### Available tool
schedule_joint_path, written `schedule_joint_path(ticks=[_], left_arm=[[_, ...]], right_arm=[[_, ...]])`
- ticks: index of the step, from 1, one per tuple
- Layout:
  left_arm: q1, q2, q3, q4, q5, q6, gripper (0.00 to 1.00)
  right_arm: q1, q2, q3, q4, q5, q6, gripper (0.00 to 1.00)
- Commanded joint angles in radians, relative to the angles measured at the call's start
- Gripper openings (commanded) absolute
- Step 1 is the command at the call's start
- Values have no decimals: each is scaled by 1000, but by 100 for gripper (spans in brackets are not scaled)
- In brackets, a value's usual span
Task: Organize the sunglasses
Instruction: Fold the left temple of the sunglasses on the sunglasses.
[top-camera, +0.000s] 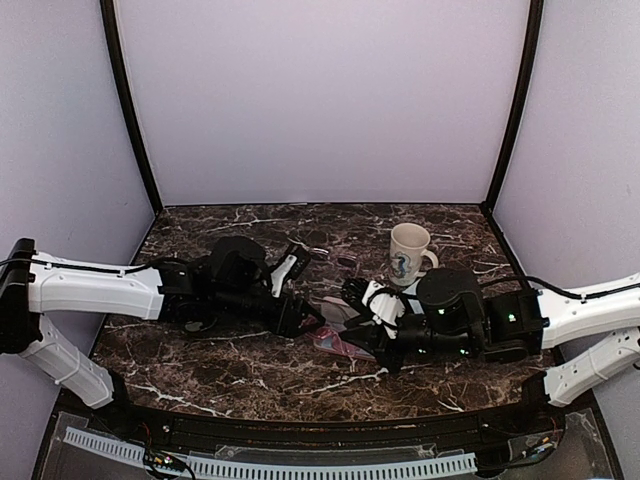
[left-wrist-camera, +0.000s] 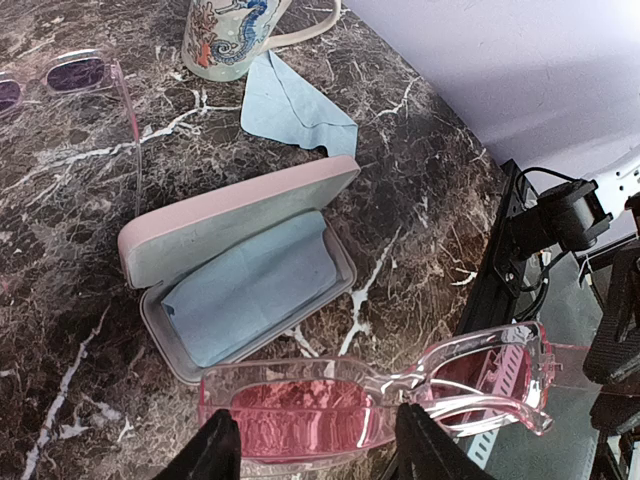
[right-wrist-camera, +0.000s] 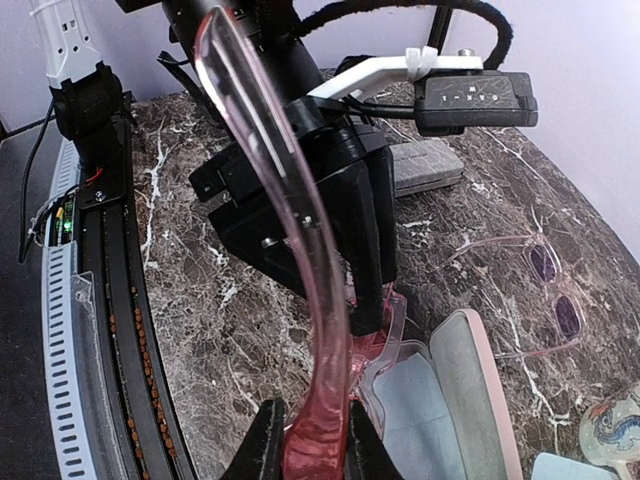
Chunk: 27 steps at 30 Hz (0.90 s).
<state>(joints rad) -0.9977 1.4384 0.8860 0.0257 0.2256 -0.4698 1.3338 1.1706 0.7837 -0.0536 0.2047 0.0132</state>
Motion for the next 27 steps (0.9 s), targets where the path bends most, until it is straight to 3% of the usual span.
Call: schedule_joint_path(ticks=[1,10,16,22,27], left_arm=[[-6,18,35,-25,45,50,55],[-5,2,54,-74,33,131,55],[7,-92,1,-68,-27,126,70],[110,-138,-92,26,151,-9,77],[196,-122,-180,158,336,-166,88]], right_arm=[[-7,-24,-11,97,1,8,0],[-7,-25,-21,99,8,2,0],[-8,-38,-31,78,-25,-9,0],[-8,-55,-40,72,-67,-19,0],[-7,-62,-43,82,-80,-24,0]])
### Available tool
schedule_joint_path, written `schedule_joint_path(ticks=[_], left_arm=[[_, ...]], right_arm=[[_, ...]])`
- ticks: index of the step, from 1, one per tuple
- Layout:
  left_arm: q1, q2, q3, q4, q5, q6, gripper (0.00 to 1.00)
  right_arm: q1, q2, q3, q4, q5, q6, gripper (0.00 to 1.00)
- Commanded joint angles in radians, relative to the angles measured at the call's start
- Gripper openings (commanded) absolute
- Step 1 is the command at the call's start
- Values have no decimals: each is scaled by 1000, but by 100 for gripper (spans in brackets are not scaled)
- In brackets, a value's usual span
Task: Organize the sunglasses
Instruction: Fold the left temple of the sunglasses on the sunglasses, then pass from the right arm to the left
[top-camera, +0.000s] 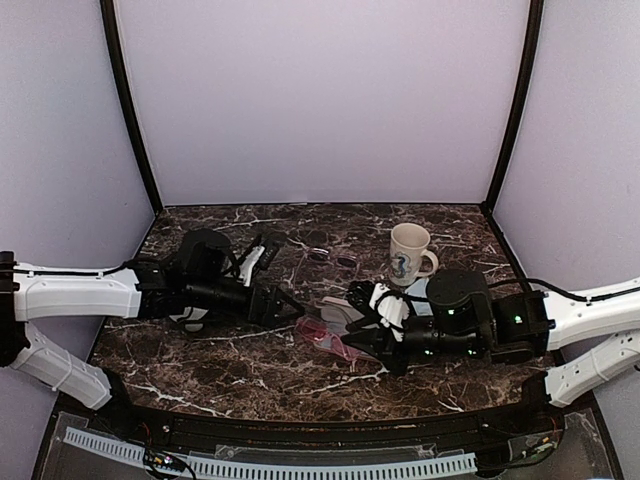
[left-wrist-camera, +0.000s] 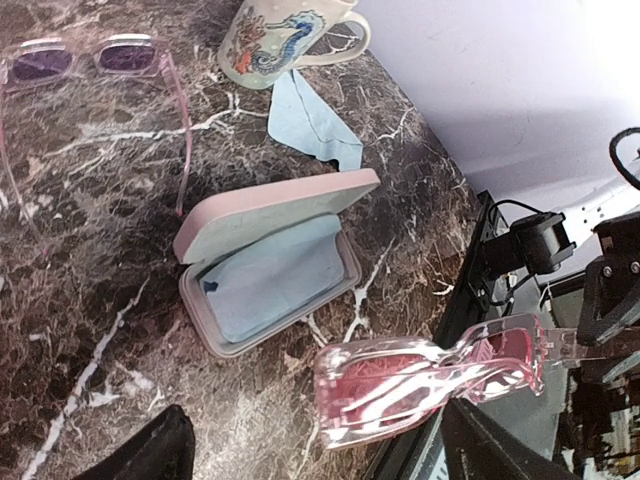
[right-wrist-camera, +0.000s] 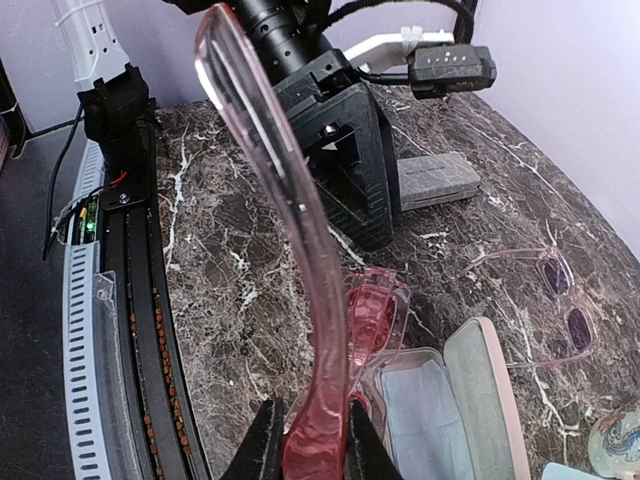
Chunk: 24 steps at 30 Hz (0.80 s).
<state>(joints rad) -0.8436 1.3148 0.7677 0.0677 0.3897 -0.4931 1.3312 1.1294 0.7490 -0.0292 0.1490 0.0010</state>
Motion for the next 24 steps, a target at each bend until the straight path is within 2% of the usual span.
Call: schedule_joint_path(ticks=[1,4,6,11,15,20,24], left_arm=[[43,9,-76,140,195,-160,89],[43,7,-90,185,220,-164,91],[43,-20,-102,202,215,-98,92],[34,-103,-150,196,203,158,92],[-21,-133,-172,171,156,368,92],[-87,-144,-215,236,126,597,93],[-98,-119,-221,257,153,747,95]], right_arm=[[-5,-19,-9,61,-25,-12,0],[-5,-7,-7,67,-34,-11,0],[-5,-4,-7,65,-56,-10,0],[-13,-6,4,41,-115,-10,0],[-34,-14,12,12,-179,-13,0],[-60,-11,34,-27,-272,-42,0],[-63,18,75,-80,-312,-73,0]])
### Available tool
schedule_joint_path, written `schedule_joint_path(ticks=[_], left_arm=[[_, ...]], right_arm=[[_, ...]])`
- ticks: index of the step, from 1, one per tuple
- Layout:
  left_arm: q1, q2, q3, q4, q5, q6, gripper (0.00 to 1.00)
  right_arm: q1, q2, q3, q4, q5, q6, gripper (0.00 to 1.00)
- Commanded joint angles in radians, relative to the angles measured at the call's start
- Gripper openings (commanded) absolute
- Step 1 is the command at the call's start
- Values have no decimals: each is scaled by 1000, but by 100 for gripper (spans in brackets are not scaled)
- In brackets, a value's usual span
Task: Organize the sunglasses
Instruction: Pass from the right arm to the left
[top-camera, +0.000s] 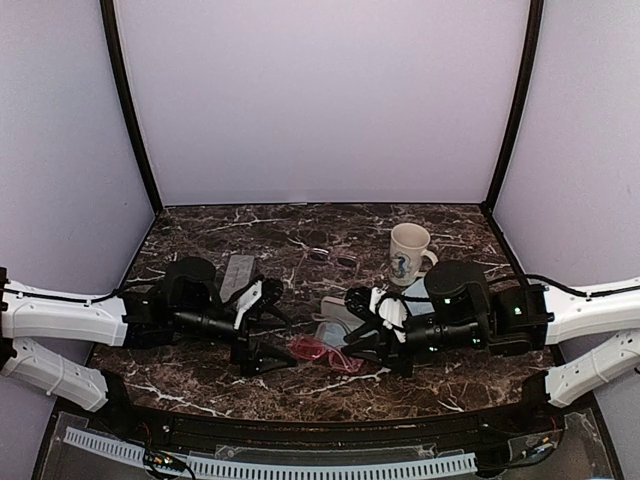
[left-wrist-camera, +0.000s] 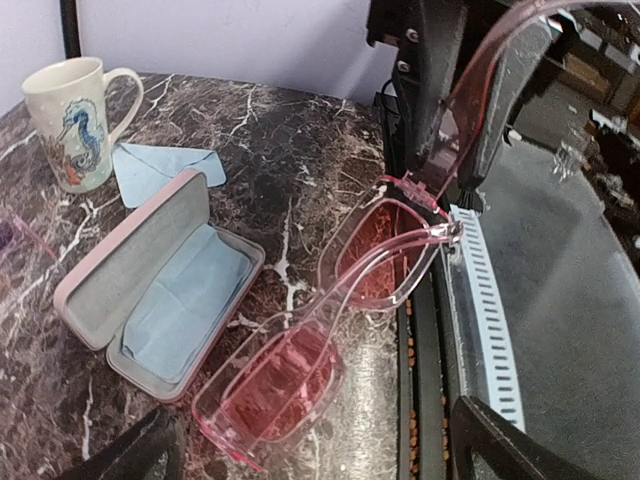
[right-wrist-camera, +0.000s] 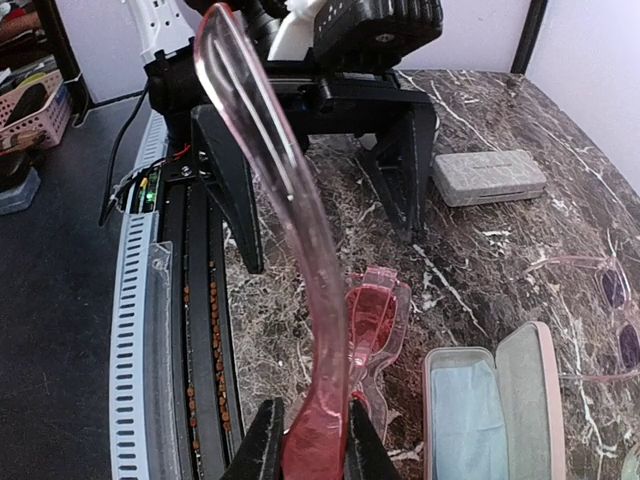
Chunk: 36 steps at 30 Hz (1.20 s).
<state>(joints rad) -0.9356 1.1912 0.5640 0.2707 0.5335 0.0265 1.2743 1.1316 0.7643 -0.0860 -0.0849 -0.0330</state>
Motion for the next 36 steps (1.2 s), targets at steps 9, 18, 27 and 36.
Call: schedule_joint_path(ticks=[9,18,27,36], left_arm=[[-17,95,9,36,45,370,95],[-27,156,38,20,105,404,93],[-28,196,66,9,139,398,70],[-28,166,29,63,136,377,69]], right_arm=[[-11,6,57,-16,-140,-45,0],[-11,2,45,6,-151,-35,0],[-11,-24,27,27,-134,-20,0],[-13,-35,13,36,-124,-15,0]])
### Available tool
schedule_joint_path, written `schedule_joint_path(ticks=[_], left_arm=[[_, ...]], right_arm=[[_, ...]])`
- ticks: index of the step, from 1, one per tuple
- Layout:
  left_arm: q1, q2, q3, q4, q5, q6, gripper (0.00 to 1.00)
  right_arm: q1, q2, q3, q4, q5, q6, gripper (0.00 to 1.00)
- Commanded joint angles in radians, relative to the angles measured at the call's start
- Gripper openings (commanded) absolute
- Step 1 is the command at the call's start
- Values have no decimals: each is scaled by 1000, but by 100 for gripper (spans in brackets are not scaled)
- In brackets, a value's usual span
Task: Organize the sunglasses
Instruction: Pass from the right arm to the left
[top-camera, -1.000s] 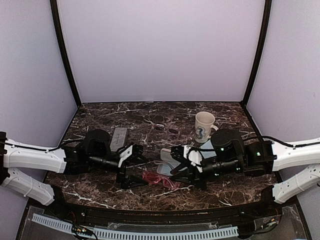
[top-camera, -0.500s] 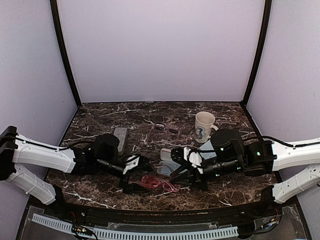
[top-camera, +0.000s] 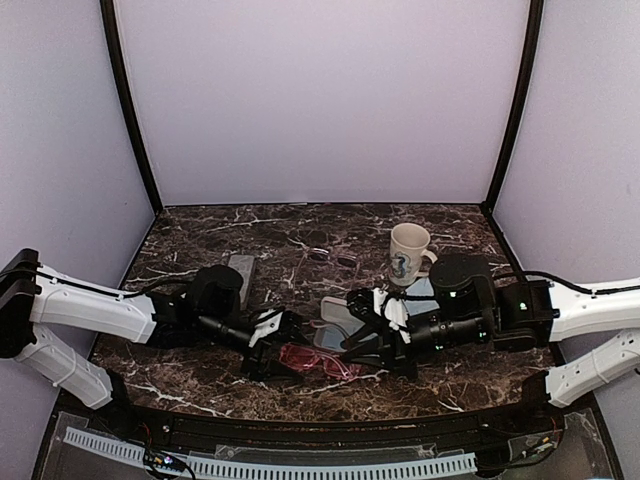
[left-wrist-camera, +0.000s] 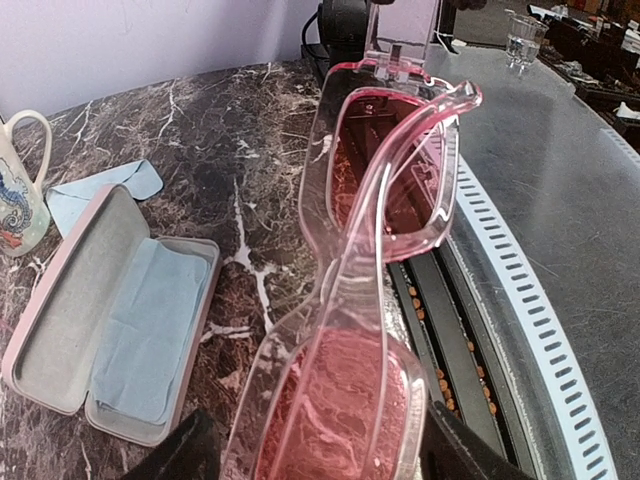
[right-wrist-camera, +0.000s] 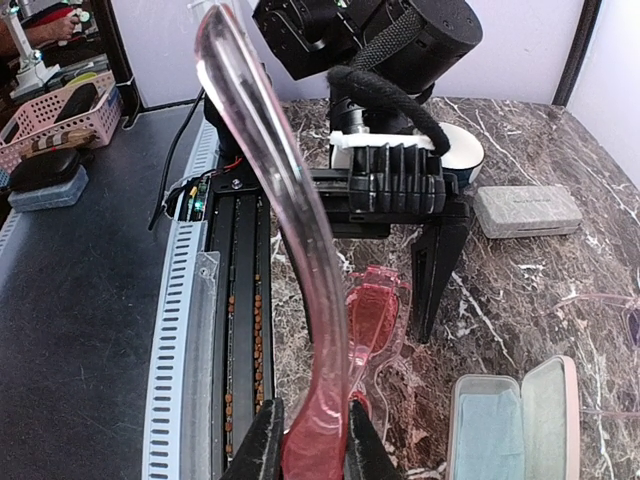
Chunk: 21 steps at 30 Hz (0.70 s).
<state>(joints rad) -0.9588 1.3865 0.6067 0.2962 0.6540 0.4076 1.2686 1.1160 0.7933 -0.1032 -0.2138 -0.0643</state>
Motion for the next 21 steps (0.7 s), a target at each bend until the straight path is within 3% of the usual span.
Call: schedule_joint_path(ticks=[1,5,12,21], left_arm=[[-4,-36,-19,42,15,-6,70],[-4,-68,-60,111,13,-31,76],[-3,-109,-155,294,16,-101,78],[-3,-109,-187,425,-7,-178,70]], right_arm=[[-7,-18,-18,53,6,17,0],[-8,-25,-26,65,7,22,0],[-11,-73,-76,143,15,50,0],[-15,-91,-94,174,4,64,0]])
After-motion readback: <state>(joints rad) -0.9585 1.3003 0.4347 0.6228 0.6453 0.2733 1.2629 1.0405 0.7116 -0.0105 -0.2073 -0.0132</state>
